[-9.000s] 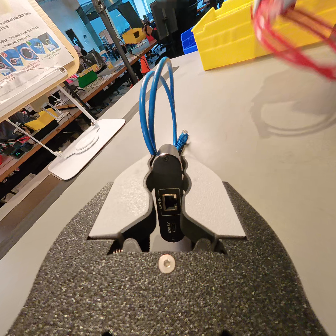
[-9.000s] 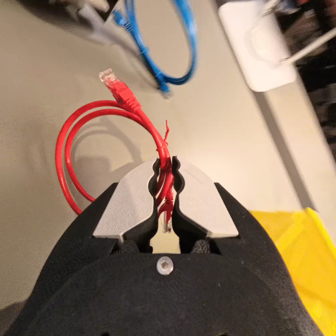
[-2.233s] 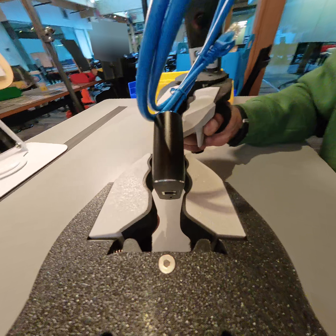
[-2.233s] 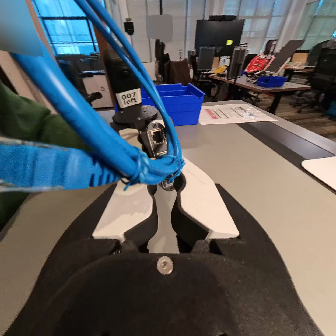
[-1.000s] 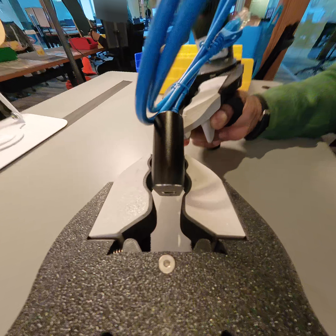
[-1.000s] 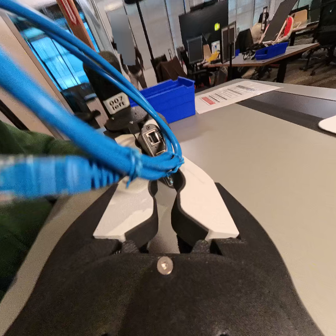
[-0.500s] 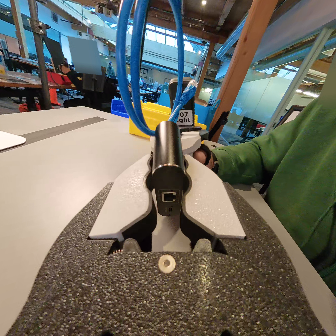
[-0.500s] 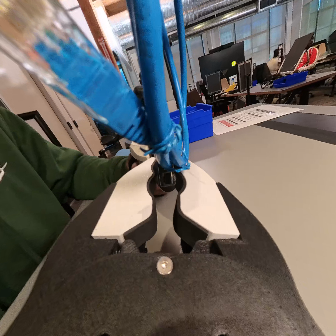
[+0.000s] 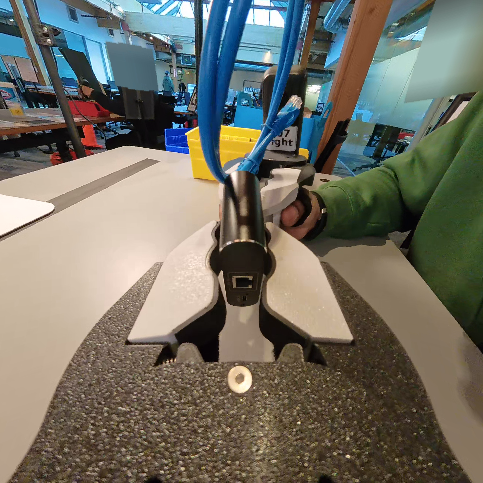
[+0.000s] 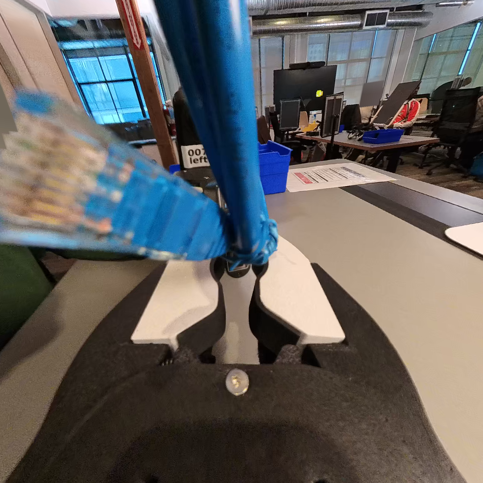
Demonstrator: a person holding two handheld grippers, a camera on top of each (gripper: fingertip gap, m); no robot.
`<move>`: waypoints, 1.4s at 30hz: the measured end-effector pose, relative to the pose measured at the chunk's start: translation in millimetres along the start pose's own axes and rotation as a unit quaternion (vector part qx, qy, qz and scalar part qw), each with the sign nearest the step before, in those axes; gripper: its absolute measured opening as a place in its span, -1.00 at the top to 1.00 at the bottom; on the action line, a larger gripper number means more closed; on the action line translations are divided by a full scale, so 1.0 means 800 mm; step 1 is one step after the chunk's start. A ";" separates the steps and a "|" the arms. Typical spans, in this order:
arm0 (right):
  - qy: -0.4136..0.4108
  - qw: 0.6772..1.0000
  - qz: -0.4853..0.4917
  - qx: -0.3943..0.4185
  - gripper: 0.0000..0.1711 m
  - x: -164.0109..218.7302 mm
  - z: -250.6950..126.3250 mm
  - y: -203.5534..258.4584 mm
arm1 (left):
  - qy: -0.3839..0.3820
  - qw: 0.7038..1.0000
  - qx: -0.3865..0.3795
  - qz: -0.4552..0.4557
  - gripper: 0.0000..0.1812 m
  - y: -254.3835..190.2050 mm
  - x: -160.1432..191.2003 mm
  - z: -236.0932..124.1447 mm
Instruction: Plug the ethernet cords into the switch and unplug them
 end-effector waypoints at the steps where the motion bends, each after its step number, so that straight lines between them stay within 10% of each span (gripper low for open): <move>1: 0.004 1.000 -0.007 0.007 0.79 -0.001 0.000 0.000 | 0.000 1.000 -0.003 -0.001 0.69 0.001 0.000 0.000; 20: 0.070 0.997 -0.010 -0.034 0.83 -0.008 -0.005 0.006 | 0.068 0.983 -0.051 0.163 0.68 -0.009 0.002 0.000; 42: -0.023 0.983 0.175 -0.044 0.84 -0.003 -0.006 -0.012 | 0.039 0.998 -0.044 -0.012 0.51 0.003 0.009 0.016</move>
Point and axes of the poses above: each gripper's, where its closed fingertips meet, z out along the fingers, x out of its underside, y = z × x across the jaws, the point moved 4 cm from there along -z, back along the fingers, and after that the axes turned 5 degrees about x, right-handed, at the moved point
